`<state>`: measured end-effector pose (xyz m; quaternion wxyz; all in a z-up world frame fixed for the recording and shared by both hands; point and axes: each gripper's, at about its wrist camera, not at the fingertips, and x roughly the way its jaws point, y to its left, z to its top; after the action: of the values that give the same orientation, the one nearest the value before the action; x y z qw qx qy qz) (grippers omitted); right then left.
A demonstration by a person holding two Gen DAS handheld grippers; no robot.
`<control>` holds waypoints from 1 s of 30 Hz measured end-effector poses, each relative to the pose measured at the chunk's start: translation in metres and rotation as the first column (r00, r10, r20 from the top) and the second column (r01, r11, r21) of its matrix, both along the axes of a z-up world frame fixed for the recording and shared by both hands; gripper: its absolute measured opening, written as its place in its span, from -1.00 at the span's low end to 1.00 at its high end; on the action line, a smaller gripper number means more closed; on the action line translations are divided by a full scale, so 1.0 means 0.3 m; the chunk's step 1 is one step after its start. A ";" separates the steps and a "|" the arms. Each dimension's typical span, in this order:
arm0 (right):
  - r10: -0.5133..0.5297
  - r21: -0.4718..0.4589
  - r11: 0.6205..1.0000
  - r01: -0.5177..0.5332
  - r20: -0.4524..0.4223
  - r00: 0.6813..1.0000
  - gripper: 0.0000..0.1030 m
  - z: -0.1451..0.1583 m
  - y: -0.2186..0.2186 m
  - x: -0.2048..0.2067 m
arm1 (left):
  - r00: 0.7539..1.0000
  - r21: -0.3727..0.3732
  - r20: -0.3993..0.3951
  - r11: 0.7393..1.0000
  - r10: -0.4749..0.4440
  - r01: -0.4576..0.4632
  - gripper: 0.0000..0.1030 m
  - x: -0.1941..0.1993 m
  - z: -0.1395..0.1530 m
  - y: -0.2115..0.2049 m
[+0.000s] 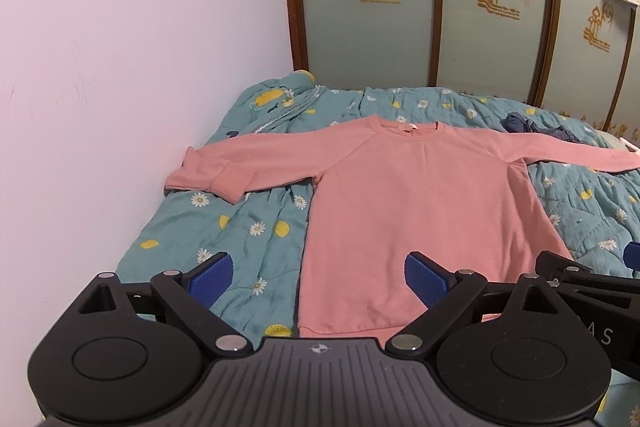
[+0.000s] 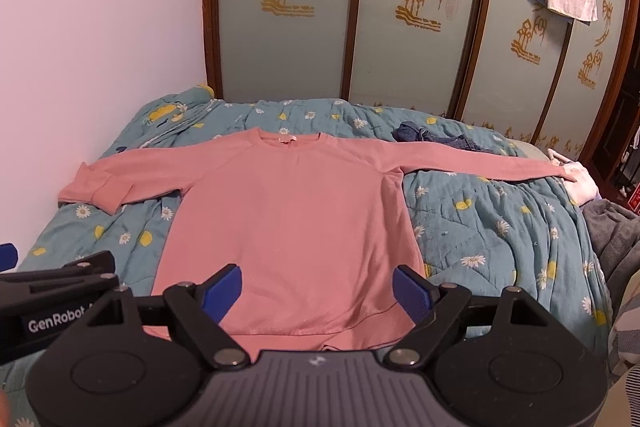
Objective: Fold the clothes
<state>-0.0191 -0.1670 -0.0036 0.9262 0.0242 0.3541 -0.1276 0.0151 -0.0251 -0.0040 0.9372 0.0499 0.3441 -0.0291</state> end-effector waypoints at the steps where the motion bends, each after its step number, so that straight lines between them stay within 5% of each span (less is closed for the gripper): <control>1: 0.000 0.000 1.000 0.000 -0.001 1.000 0.60 0.000 0.000 0.000 | 1.000 -0.001 -0.001 1.000 0.000 0.000 0.81 0.000 0.000 0.000; 30: 0.002 -0.024 1.000 -0.002 -0.004 1.000 0.60 0.013 -0.005 -0.001 | 1.000 -0.010 -0.008 1.000 0.000 0.000 0.80 -0.012 0.003 -0.002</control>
<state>-0.0193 -0.1684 0.0002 0.9259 0.0122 0.3542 -0.1309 0.0116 -0.0258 -0.0030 0.9359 0.0453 0.3479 -0.0309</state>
